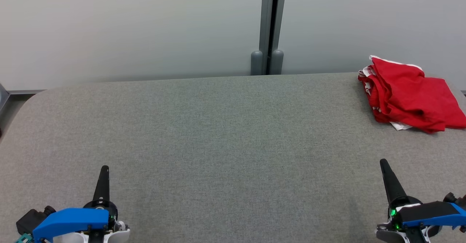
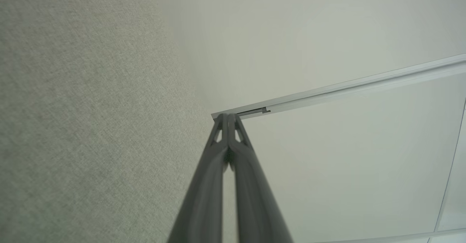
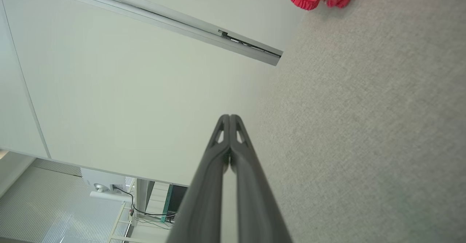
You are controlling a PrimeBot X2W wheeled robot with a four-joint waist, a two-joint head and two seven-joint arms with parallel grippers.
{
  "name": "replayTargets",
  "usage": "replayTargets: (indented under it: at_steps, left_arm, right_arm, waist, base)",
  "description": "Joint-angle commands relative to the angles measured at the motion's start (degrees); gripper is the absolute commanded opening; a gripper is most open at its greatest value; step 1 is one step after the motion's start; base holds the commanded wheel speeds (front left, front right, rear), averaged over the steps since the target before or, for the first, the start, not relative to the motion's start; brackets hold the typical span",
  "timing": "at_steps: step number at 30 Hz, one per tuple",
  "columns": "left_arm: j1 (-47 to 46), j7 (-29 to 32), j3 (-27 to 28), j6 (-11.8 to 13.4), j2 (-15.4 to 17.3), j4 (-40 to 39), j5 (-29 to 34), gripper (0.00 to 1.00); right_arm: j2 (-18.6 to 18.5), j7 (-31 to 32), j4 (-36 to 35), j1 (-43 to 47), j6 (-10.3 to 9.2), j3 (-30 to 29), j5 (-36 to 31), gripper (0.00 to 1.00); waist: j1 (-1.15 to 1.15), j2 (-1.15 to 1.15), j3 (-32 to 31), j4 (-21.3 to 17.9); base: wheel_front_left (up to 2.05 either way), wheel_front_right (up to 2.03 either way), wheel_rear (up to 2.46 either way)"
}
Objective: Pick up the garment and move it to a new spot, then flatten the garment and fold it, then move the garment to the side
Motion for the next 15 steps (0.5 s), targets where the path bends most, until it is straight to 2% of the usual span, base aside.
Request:
replayTargets:
  at_steps: [1, 15]
  left_arm:
    - [-1.27, 0.47, 0.60, -0.50, -0.04, -0.75, -1.33, 0.00]
    - [-1.89, 2.08, 1.55, -0.69, -0.48, -1.39, -6.69, 0.00]
  right_arm:
    - [-0.24, 0.29, -0.23, -1.24, 0.02, -0.18, 1.65, 0.00]
    - [-0.25, 1.24, -0.03, -1.87, 0.02, -0.47, 7.91, 0.00]
  waist:
    - [0.00, 0.00, 0.01, 0.00]
    - [0.00, 0.00, 0.11, 0.01]
  base:
    - [0.00, 0.00, 0.00]
    - [0.00, 0.00, 0.00]
